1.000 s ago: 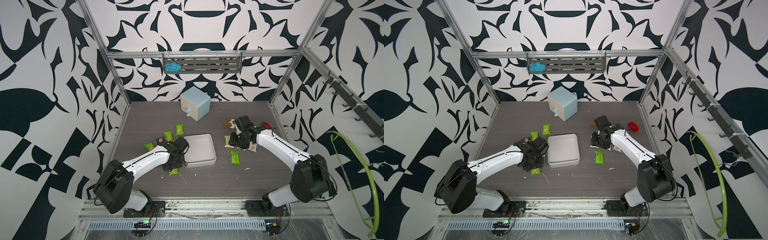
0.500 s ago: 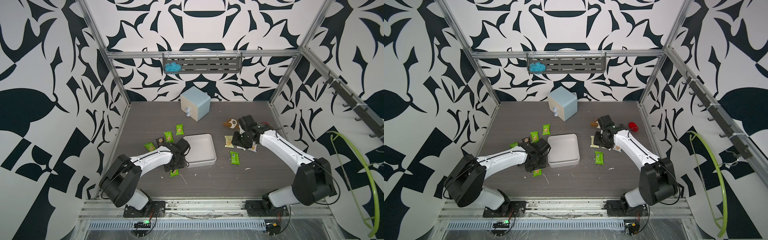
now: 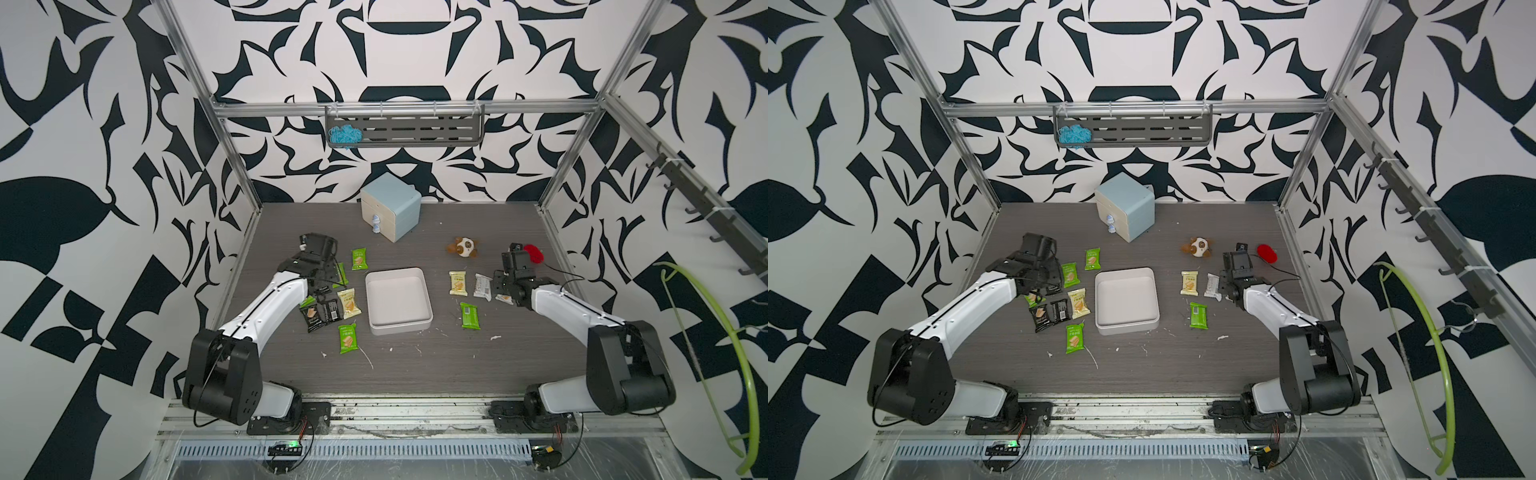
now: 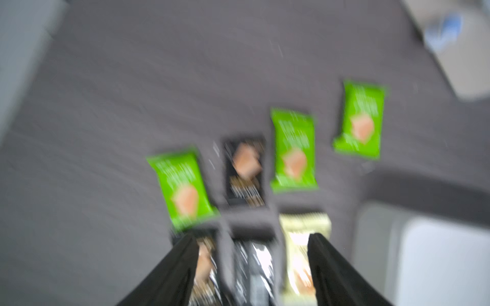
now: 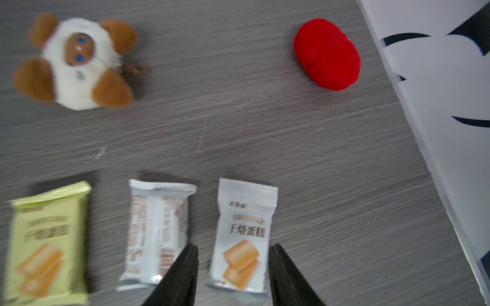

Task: Take the cookies out of the storage box
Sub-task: Place the cookie at the center of the board, then reset both arms

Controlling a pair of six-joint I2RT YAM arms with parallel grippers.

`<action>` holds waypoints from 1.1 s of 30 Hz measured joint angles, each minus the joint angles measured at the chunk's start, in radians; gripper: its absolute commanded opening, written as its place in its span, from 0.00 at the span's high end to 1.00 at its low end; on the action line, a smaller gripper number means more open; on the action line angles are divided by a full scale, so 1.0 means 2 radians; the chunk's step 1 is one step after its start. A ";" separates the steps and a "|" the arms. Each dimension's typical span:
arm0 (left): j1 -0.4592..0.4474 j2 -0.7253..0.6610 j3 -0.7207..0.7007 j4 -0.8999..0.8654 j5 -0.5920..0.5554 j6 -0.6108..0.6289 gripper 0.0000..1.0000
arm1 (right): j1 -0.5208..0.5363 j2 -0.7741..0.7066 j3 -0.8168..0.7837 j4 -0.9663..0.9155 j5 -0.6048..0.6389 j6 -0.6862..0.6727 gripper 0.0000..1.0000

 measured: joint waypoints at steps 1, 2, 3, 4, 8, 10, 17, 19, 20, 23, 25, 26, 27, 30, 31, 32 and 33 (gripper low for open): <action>0.019 -0.003 -0.017 0.037 0.000 0.024 0.24 | -0.004 0.009 -0.010 0.026 0.009 -0.007 0.52; 0.035 -0.003 -0.034 0.072 0.002 0.046 0.24 | -0.007 0.020 -0.019 0.053 0.018 -0.014 0.52; 0.047 0.001 -0.045 0.095 0.005 0.062 0.24 | -0.010 0.028 -0.026 0.078 0.025 -0.019 0.51; 0.060 0.009 -0.051 0.115 0.010 0.076 0.24 | -0.012 0.037 -0.036 0.112 0.033 -0.027 0.51; 0.088 0.061 -0.068 0.214 0.026 0.126 0.23 | -0.012 0.069 -0.066 0.213 0.052 -0.049 0.49; 0.089 0.083 -0.072 0.244 0.027 0.147 0.24 | -0.012 0.064 -0.093 0.266 0.052 -0.056 0.46; 0.097 0.058 -0.122 0.342 0.034 0.168 0.01 | -0.012 0.065 -0.177 0.419 0.030 -0.081 0.00; 0.099 0.023 -0.175 0.393 0.032 0.165 0.01 | -0.012 0.070 -0.180 0.439 0.023 -0.088 0.00; 0.100 0.011 -0.207 0.428 0.027 0.161 0.01 | -0.012 0.070 -0.180 0.448 0.020 -0.089 0.00; 0.100 0.009 -0.240 0.433 0.027 0.149 0.01 | -0.012 0.068 -0.180 0.464 0.015 -0.092 0.00; 0.100 0.017 -0.237 0.430 0.027 0.142 0.01 | -0.012 0.068 -0.180 0.468 0.012 -0.093 0.00; 0.100 0.021 -0.233 0.432 0.027 0.141 0.01 | -0.012 0.068 -0.180 0.470 0.011 -0.094 0.00; 0.100 0.022 -0.230 0.432 0.027 0.141 0.01 | -0.012 0.068 -0.180 0.471 0.010 -0.094 0.00; 0.102 0.021 -0.235 0.473 0.021 0.145 0.01 | -0.012 0.068 -0.180 0.472 0.010 -0.094 0.00; 0.103 0.020 -0.236 0.477 0.022 0.146 0.01 | -0.012 0.068 -0.180 0.472 0.009 -0.094 0.00; 0.106 0.021 -0.236 0.482 0.023 0.147 0.01 | -0.012 0.068 -0.180 0.472 0.009 -0.094 0.00; 0.108 0.023 -0.236 0.488 0.027 0.150 0.01 | -0.012 0.068 -0.180 0.472 0.009 -0.094 0.00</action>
